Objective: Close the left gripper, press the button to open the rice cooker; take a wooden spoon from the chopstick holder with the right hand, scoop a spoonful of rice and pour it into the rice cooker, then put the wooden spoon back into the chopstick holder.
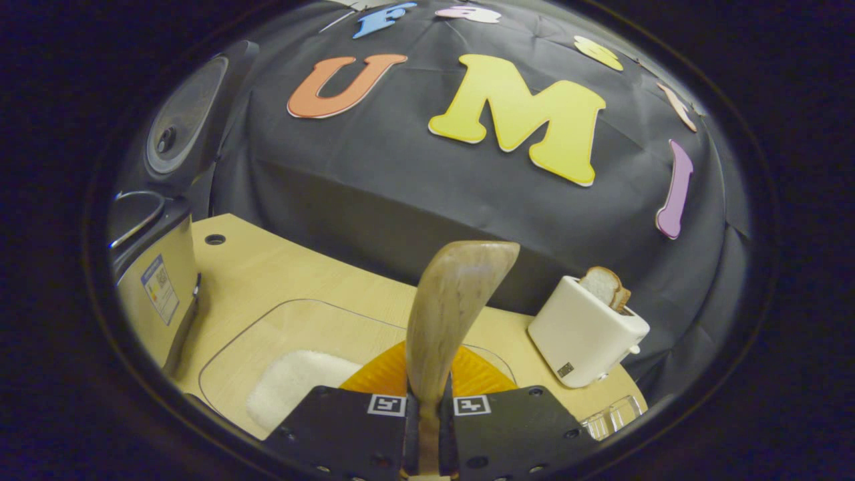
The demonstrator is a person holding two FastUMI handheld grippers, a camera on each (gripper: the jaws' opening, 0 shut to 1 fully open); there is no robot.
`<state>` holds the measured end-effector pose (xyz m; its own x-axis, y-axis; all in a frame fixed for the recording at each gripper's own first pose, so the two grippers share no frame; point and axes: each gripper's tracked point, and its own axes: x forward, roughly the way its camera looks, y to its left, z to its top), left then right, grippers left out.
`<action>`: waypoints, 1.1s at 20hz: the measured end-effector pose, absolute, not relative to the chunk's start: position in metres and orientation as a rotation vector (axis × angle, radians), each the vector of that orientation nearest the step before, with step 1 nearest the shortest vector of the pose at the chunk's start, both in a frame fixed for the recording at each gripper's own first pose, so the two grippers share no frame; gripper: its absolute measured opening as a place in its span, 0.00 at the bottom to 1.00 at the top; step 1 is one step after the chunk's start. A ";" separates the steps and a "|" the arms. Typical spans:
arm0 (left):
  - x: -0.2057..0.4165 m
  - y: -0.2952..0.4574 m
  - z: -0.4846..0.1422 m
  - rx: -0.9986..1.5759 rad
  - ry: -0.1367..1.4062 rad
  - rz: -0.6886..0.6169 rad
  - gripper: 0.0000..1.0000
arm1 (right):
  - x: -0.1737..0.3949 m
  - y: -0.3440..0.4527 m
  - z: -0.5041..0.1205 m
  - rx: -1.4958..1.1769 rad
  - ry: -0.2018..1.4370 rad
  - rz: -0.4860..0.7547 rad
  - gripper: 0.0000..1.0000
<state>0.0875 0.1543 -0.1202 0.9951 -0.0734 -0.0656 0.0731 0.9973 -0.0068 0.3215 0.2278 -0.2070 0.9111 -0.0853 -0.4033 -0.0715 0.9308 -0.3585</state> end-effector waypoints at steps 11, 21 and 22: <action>0.085 0.165 -0.123 -0.041 0.056 -0.071 0.99 | 0.311 0.259 -0.225 -0.134 0.484 -0.050 0.11; 0.091 0.167 -0.111 -0.048 0.047 -0.082 0.99 | 0.313 0.252 -0.232 0.315 0.563 -0.124 0.11; 0.092 0.165 -0.111 -0.051 0.045 -0.086 0.99 | 0.314 0.251 -0.231 0.375 0.557 -0.120 0.11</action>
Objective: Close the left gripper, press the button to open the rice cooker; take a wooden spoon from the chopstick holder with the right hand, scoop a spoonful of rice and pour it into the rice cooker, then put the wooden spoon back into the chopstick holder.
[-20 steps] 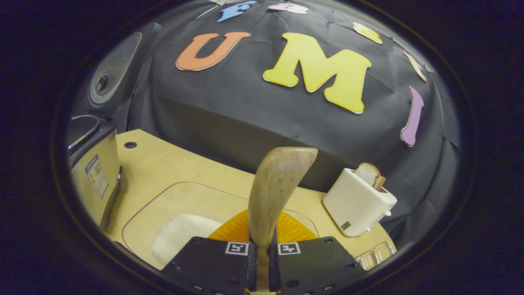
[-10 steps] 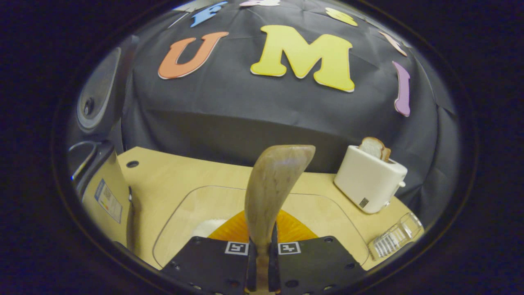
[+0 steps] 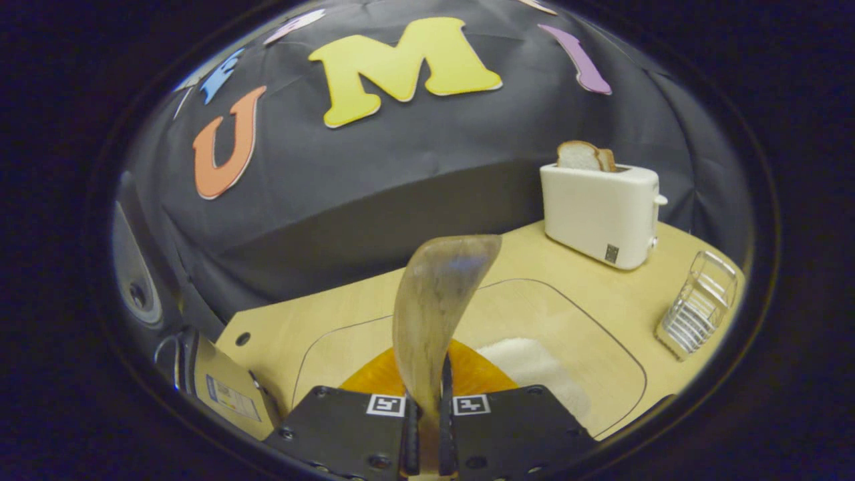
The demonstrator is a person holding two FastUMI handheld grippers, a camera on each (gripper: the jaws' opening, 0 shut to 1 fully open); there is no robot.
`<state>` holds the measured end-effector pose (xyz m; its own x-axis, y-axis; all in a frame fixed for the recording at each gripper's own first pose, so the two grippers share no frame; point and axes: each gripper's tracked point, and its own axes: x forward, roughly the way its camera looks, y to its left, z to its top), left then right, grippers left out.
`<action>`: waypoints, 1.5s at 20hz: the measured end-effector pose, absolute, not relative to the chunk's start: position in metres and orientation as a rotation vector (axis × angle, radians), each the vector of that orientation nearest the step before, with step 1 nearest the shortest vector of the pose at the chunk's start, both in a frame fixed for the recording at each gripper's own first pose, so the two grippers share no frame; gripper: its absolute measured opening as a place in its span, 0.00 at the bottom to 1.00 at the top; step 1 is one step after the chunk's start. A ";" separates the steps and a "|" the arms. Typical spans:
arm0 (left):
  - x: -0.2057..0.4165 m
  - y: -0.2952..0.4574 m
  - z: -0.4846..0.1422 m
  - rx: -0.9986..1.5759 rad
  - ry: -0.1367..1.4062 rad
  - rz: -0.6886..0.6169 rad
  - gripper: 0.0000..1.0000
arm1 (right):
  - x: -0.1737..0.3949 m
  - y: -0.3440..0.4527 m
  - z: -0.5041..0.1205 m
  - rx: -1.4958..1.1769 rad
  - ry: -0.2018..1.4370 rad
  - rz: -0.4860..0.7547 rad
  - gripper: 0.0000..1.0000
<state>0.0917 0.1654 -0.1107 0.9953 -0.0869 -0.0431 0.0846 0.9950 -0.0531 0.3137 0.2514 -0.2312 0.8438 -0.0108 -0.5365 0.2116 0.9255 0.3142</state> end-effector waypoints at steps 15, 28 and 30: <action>0.095 0.162 -0.112 -0.027 0.071 -0.078 0.99 | 0.316 0.253 -0.201 0.926 0.522 -0.027 0.11; 0.077 0.167 -0.098 0.022 0.043 -0.047 0.99 | 0.304 0.255 -0.113 1.037 0.424 0.039 0.12; 0.074 0.173 -0.097 0.013 0.042 -0.033 0.99 | 0.297 0.263 -0.094 1.064 0.416 0.064 0.11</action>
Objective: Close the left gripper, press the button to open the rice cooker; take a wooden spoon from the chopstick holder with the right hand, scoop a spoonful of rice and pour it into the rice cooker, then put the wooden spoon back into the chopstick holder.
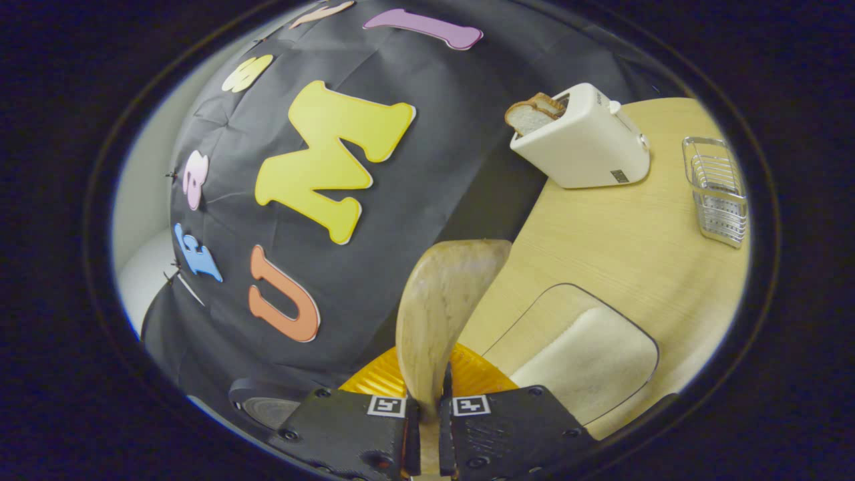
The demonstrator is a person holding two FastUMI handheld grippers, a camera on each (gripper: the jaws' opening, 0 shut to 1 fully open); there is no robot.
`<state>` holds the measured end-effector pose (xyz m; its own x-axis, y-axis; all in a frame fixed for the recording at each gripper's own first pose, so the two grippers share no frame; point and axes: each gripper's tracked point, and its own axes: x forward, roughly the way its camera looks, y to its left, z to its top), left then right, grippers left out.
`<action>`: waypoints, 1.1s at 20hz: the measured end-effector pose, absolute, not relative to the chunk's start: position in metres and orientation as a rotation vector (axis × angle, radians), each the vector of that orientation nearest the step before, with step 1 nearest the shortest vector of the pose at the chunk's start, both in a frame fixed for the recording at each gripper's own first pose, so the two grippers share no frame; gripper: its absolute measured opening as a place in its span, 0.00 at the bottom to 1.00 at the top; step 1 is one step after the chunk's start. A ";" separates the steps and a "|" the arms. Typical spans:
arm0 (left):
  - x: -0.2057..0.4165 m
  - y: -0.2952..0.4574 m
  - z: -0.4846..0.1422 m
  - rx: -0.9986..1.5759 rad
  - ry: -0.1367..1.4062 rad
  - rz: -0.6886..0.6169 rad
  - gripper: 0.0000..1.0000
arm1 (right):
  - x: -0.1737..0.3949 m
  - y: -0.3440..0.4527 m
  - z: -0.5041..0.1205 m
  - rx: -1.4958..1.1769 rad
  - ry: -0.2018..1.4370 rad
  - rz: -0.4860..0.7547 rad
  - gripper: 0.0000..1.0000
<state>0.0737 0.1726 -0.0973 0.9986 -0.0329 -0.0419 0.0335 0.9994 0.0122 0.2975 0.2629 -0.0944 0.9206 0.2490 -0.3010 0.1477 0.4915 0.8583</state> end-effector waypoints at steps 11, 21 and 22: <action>0.039 0.220 -0.085 -0.016 -0.006 0.057 0.99 | 0.267 0.369 -0.035 1.108 0.455 0.227 0.11; 0.022 0.241 -0.095 -0.035 0.004 0.084 0.99 | 0.259 0.486 -0.041 0.777 0.464 0.362 0.11; 0.023 0.240 -0.097 -0.040 0.009 0.081 0.99 | 0.259 0.493 -0.044 0.744 0.463 0.366 0.11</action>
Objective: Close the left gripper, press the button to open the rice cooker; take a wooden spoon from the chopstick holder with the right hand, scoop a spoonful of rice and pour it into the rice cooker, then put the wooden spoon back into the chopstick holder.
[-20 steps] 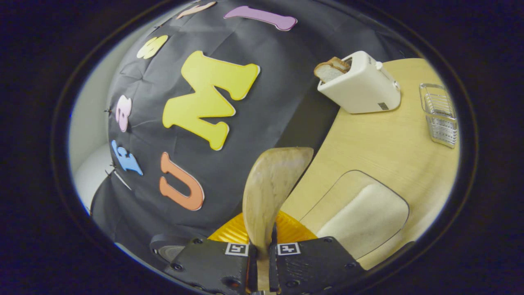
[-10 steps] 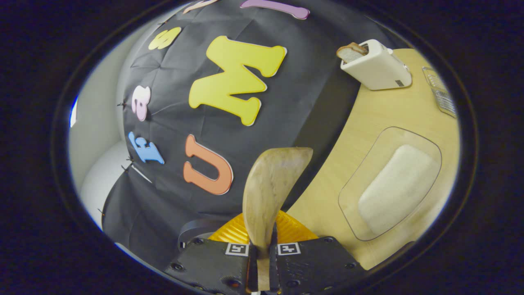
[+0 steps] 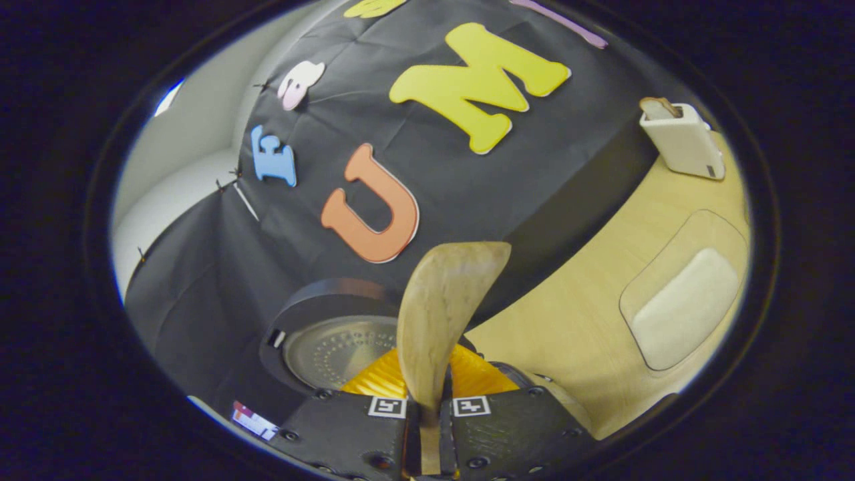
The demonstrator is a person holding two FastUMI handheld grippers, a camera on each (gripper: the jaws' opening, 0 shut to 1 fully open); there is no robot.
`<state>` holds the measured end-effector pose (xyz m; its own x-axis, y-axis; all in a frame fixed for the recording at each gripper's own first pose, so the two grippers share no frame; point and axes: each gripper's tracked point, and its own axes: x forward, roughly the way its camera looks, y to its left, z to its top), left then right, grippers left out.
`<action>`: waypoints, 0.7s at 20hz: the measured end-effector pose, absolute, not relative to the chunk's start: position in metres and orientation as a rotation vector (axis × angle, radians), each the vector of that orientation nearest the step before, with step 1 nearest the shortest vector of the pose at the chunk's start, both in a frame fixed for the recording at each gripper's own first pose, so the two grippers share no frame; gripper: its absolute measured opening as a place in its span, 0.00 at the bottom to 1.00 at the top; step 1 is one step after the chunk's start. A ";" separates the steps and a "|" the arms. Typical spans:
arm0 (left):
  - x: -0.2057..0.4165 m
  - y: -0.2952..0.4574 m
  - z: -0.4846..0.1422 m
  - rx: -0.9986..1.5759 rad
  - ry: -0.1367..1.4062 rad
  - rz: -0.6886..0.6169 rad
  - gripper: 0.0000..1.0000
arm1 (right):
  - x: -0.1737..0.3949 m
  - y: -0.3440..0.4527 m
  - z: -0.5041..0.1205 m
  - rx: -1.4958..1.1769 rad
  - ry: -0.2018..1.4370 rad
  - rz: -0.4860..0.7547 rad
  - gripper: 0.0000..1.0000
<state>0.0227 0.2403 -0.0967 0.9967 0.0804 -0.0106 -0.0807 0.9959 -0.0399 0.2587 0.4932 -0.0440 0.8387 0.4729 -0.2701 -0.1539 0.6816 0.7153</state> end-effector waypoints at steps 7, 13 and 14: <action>0.025 0.241 -0.101 -0.041 0.015 0.078 0.99 | 0.261 0.516 -0.054 0.537 0.409 0.367 0.12; 0.027 0.238 -0.103 -0.019 0.020 0.084 0.99 | 0.260 0.543 -0.065 0.243 0.356 0.446 0.10; 0.027 0.238 -0.104 -0.017 0.021 0.083 0.99 | 0.256 0.548 -0.065 0.189 0.336 0.462 0.11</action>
<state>0.0266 0.2383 -0.1036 0.9963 0.0832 -0.0219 -0.0836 0.9964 -0.0165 0.2559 0.5482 -0.0647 0.8420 0.4649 -0.2736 -0.4035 0.8794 0.2527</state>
